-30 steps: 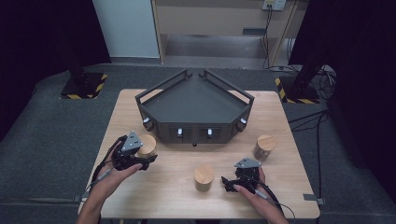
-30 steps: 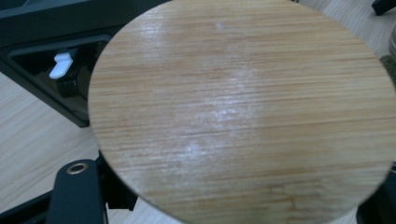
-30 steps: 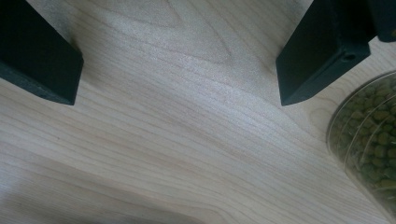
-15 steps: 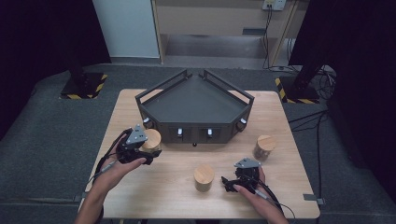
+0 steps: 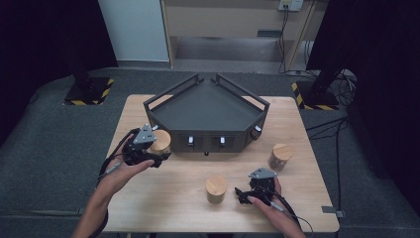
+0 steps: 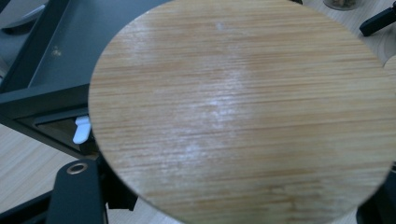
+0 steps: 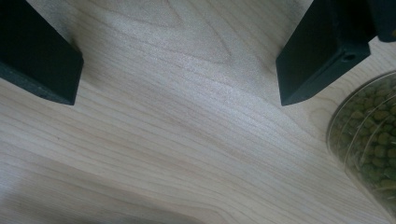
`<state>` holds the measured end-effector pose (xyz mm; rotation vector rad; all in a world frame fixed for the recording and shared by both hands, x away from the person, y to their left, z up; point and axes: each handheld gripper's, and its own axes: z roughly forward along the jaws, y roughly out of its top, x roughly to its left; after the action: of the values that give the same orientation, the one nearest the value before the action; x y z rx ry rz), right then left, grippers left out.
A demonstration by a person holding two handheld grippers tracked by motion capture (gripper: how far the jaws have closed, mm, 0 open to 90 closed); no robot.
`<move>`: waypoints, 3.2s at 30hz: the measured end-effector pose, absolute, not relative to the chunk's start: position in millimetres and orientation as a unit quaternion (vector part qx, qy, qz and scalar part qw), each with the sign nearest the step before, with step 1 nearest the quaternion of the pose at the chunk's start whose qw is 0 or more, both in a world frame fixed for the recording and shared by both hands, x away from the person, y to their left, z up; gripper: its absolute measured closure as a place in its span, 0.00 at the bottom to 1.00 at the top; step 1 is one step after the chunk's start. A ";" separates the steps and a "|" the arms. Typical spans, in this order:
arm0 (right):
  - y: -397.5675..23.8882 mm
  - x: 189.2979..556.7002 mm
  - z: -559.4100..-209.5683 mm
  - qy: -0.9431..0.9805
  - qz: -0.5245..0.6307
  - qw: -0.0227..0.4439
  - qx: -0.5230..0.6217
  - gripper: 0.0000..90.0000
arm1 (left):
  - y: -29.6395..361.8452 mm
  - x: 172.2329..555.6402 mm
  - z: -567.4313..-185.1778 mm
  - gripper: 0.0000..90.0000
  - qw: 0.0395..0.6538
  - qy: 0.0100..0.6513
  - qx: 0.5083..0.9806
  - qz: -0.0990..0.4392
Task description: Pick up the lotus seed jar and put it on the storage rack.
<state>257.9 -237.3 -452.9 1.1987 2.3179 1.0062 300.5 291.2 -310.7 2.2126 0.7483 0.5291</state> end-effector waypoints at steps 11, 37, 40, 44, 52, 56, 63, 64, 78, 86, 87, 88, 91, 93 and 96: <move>-237.3 257.9 -453.0 0.816 0.355 0.172 0.422 0.01 | 287.1 310.3 -296.9 0.27 0.365 0.279 0.865 0.203; -237.3 258.0 -453.0 0.816 0.355 0.171 0.422 0.01 | 270.7 336.5 -268.1 0.27 0.370 0.251 0.870 0.208; -237.4 258.0 -453.0 0.816 0.355 0.171 0.422 0.01 | 269.1 340.3 -266.7 0.27 0.372 0.248 0.870 0.207; -237.3 257.9 -453.0 0.816 0.355 0.171 0.422 0.01 | 268.6 349.9 -266.7 0.27 0.375 0.249 0.869 0.205; -237.3 257.9 -453.1 0.816 0.355 0.171 0.422 0.01 | 271.8 363.0 -266.7 0.27 0.381 0.258 0.864 0.205; -237.3 257.9 -453.0 0.816 0.355 0.171 0.422 0.01 | 273.5 372.3 -267.6 0.27 0.386 0.266 0.860 0.203; -237.4 258.0 -453.1 0.816 0.355 0.171 0.422 0.01 | 272.4 388.5 -271.3 0.27 0.392 0.278 0.854 0.198; -237.4 258.0 -453.1 0.816 0.355 0.171 0.422 0.01 | 271.1 392.1 -270.9 0.27 0.390 0.279 0.855 0.198; -237.6 258.1 -453.1 0.817 0.355 0.171 0.422 0.01 | 265.9 420.4 -269.8 0.27 0.396 0.293 0.849 0.192; -237.5 258.0 -453.2 0.816 0.355 0.172 0.422 0.01 | 262.8 429.8 -275.4 0.27 0.389 0.300 0.850 0.189; -237.5 258.0 -453.2 0.816 0.355 0.172 0.422 0.01 | 260.4 432.9 -277.6 0.27 0.384 0.301 0.853 0.185; -237.5 258.0 -453.2 0.816 0.355 0.172 0.422 0.01 | 258.7 434.5 -278.5 0.27 0.380 0.301 0.855 0.185; -237.5 258.0 -453.2 0.816 0.355 0.172 0.422 0.01 | 257.3 439.2 -282.9 0.27 0.378 0.304 0.855 0.182; -237.5 258.0 -453.2 0.816 0.355 0.172 0.422 0.01 | 258.0 441.6 -285.5 0.27 0.380 0.308 0.853 0.180; -237.6 258.1 -453.1 0.817 0.355 0.172 0.421 0.01 | 257.7 445.9 -289.2 0.27 0.379 0.314 0.853 0.175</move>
<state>258.1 -237.6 -453.1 1.1959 2.3184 1.0082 445.9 257.7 -289.2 2.1785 0.8011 0.4478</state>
